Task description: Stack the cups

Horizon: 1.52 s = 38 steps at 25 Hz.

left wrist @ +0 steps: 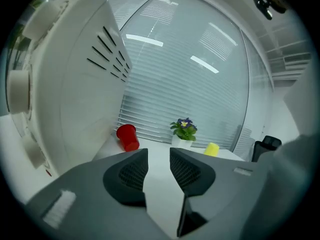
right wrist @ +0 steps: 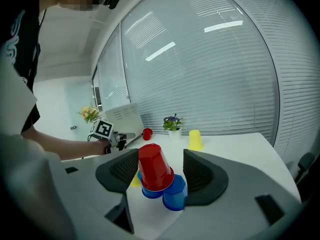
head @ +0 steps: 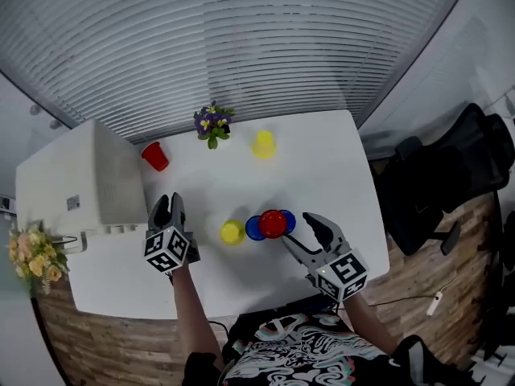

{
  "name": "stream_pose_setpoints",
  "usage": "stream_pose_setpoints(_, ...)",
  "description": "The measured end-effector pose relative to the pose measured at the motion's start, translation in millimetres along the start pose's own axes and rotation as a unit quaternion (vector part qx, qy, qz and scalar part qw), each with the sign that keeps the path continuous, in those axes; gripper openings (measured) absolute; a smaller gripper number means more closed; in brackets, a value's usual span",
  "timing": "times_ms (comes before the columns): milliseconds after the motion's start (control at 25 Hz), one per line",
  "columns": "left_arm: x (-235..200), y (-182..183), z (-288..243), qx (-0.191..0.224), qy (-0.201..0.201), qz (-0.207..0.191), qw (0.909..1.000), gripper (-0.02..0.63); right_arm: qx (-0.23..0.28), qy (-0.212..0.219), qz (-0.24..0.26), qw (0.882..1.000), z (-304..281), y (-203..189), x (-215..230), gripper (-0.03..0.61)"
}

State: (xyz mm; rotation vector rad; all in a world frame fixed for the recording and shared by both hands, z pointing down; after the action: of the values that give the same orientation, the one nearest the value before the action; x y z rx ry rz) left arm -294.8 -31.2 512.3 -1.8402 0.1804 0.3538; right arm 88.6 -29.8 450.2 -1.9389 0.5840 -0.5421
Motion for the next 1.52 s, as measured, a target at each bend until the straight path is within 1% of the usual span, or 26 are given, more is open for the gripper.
stream_pose_setpoints(80, -8.5, 3.9, -12.0, -0.008, 0.019, -0.012, 0.9997, 0.142, 0.002, -0.006, -0.009, 1.0, -1.4, 1.0, 6.6, 0.281)
stream_pose_setpoints(120, -12.8, 5.3, -18.4, -0.013, 0.029, -0.016, 0.9994, 0.159, 0.003, -0.008, -0.012, 1.0, -2.5, 1.3, 9.8, 0.279)
stream_pose_setpoints(240, -26.7, 7.6, -39.3, -0.027, 0.058, -0.022, 0.9977, 0.246, 0.002, -0.01, -0.021, 1.0, -8.0, 2.2, 17.7, 0.275)
stream_pose_setpoints(360, -41.4, 5.2, -58.1, -0.041, 0.088, -0.024, 0.995, 0.275, 0.003, -0.008, -0.034, 0.999, -12.9, 3.9, 23.1, 0.273)
stream_pose_setpoints(480, -53.8, -0.1, -75.5, -0.055, 0.104, -0.019, 0.9929, 0.276, 0.007, -0.014, -0.046, 0.999, -17.6, 3.8, 31.4, 0.268)
stream_pose_setpoints(600, -60.9, -3.8, -93.5, -0.073, 0.114, -0.02, 0.9906, 0.279, -0.003, -0.018, -0.051, 0.999, -24.0, 2.6, 38.5, 0.265)
stream_pose_setpoints(760, -64.9, -2.1, -107.0, -0.098, 0.148, -0.028, 0.9836, 0.296, -0.017, -0.019, -0.056, 0.998, -34.0, -6.2, 43.3, 0.258)
stream_pose_setpoints(880, -63.0, 2.6, -114.0, -0.099, 0.166, -0.037, 0.9804, 0.304, -0.023, -0.021, -0.057, 0.998, -39.8, -9.3, 47.5, 0.258)
stream_pose_setpoints(1000, -66.4, 4.3, -124.9, -0.111, 0.175, -0.052, 0.9769, 0.305, -0.023, -0.025, -0.059, 0.998, -42.0, -14.2, 49.4, 0.255)
stream_pose_setpoints(1160, -73.4, 6.1, -132.3, -0.121, 0.207, -0.046, 0.9698, 0.305, -0.03, -0.025, -0.063, 0.997, -42.9, -13.9, 51.3, 0.253)
stream_pose_setpoints(1200, -74.6, 6.5, -131.7, -0.124, 0.215, -0.044, 0.9676, 0.291, -0.034, -0.025, -0.065, 0.997, -42.8, -13.4, 51.8, 0.252)
stream_pose_setpoints(1240, -75.5, 7.0, -130.7, -0.125, 0.222, -0.043, 0.9661, 0.258, -0.036, -0.025, -0.066, 0.997, -42.3, -13.5, 52.5, 0.251)
stream_pose_setpoints(1280, -76.2, 7.3, -129.6, -0.122, 0.225, -0.041, 0.9657, 0.231, -0.036, -0.027, -0.066, 0.997, -41.6, -14.0, 53.2, 0.249)
stream_pose_setpoints(1360, -76.3, 6.8, -128.7, -0.119, 0.223, -0.042, 0.9667, 0.229, -0.034, -0.03, -0.065, 0.997, -39.7, -14.8, 53.3, 0.244)
stream_pose_setpoints(1520, -73.6, 4.5, -128.8, -0.126, 0.207, -0.053, 0.9688, 0.227, -0.033, -0.034, -0.061, 0.997, -34.0, -12.8, 49.6, 0.239)
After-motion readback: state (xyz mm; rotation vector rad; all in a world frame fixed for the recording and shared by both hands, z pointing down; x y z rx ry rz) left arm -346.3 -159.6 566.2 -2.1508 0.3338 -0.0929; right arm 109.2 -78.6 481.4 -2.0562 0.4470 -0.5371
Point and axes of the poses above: the fingertips, and each gripper's own axes: z backward along the fingers, x to its right, y out of its top, the point moved 10 cm from there along z, backward along the fingers, and after that the axes turned 13 degrees about -y, right-handed, at the moved point
